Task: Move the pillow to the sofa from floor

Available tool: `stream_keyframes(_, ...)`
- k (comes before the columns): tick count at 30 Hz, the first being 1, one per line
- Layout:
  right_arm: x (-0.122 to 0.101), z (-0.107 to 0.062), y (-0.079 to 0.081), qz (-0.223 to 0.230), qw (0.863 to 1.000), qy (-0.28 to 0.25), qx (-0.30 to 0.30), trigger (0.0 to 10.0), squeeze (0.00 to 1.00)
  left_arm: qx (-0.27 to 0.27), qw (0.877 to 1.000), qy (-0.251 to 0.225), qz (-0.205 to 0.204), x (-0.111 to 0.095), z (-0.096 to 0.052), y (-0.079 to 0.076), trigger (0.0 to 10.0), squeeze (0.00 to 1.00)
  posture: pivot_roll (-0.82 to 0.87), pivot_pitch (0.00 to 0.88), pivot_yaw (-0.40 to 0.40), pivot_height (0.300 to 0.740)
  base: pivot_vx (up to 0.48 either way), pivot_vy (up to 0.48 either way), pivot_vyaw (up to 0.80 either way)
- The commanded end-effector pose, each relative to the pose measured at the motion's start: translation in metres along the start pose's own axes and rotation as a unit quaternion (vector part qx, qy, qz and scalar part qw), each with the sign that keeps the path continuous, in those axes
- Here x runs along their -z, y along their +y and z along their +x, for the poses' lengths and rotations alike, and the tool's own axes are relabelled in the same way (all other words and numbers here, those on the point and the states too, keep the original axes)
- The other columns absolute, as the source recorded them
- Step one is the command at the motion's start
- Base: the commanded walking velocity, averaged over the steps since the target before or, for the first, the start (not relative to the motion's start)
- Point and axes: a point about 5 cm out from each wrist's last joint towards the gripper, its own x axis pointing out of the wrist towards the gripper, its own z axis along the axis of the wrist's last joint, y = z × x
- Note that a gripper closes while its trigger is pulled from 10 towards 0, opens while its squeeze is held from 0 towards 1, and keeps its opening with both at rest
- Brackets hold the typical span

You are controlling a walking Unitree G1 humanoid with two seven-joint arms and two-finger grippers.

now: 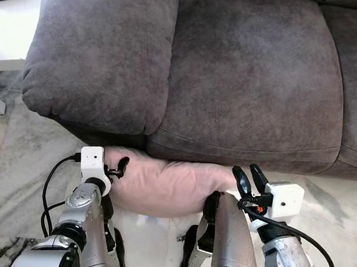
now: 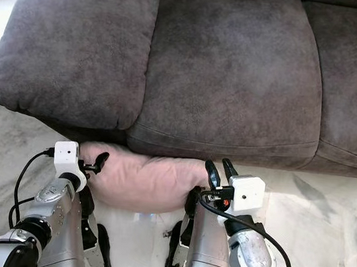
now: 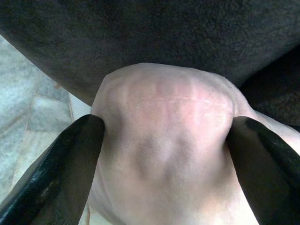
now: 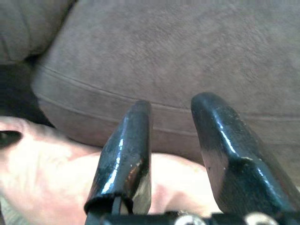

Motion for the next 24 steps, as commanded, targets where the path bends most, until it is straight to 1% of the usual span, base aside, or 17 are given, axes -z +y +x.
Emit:
stream_keyframes(1,0.001,-0.008,-0.001,0.005,1.0,0.012,0.001,10.0,0.0,-0.013,0.999,0.04,-0.007,0.018,-0.007,0.007,10.0,0.0,-0.1,0.49,-0.1,0.536,0.0,0.0,0.0)
stream_keyframes(3,-0.001,-0.011,-0.001,0.004,1.0,0.016,0.002,10.0,0.0,-0.014,0.999,0.048,-0.002,0.02,-0.008,0.008,10.0,0.0,-0.11,0.496,-0.103,0.536,0.0,0.0,0.0)
stream_keyframes(6,-0.004,-0.015,-0.001,0.003,1.0,0.019,0.002,10.0,0.0,-0.017,0.999,0.039,-0.013,0.017,-0.006,0.007,10.0,0.0,-0.12,0.503,-0.108,0.536,0.0,0.0,0.0)
stream_keyframes(12,-0.006,-0.022,-0.004,0.0,1.0,0.027,0.002,10.0,0.0,-0.018,0.999,0.043,-0.009,0.014,-0.003,0.004,10.0,0.0,-0.14,0.51,-0.117,0.536,0.0,0.0,0.0)
stream_keyframes(13,-0.007,-0.022,-0.004,-0.001,1.0,0.028,0.002,10.0,0.0,-0.019,0.999,0.043,-0.009,0.014,-0.003,0.004,9.0,0.0,-0.14,0.51,-0.119,0.536,0.0,0.0,0.0)
stream_keyframes(15,-0.007,-0.023,-0.004,-0.001,1.0,0.028,0.002,10.0,0.0,-0.019,0.999,0.043,-0.009,0.014,-0.003,0.004,9.0,0.0,-0.14,0.51,-0.12,0.536,0.0,0.0,0.0)
stream_keyframes(16,-0.009,-0.023,-0.004,-0.002,1.0,0.029,0.002,10.0,0.0,-0.022,0.999,0.043,-0.017,0.014,-0.003,0.004,0.1,0.0,-0.15,0.511,-0.122,0.536,0.0,0.0,0.0)
stream_keyframes(19,-0.012,-0.022,-0.004,-0.002,1.0,0.029,0.002,10.0,0.0,-0.025,0.998,0.049,-0.019,0.016,-0.004,0.005,0.0,0.0,-0.15,0.514,-0.128,0.536,0.0,0.0,0.0)
stream_keyframes(24,-0.012,-0.023,-0.004,-0.003,0.999,0.033,-0.001,10.0,0.0,-0.031,0.997,0.065,-0.011,0.022,-0.006,0.006,0.0,0.0,-0.15,0.518,-0.132,0.536,0.0,0.0,0.0)
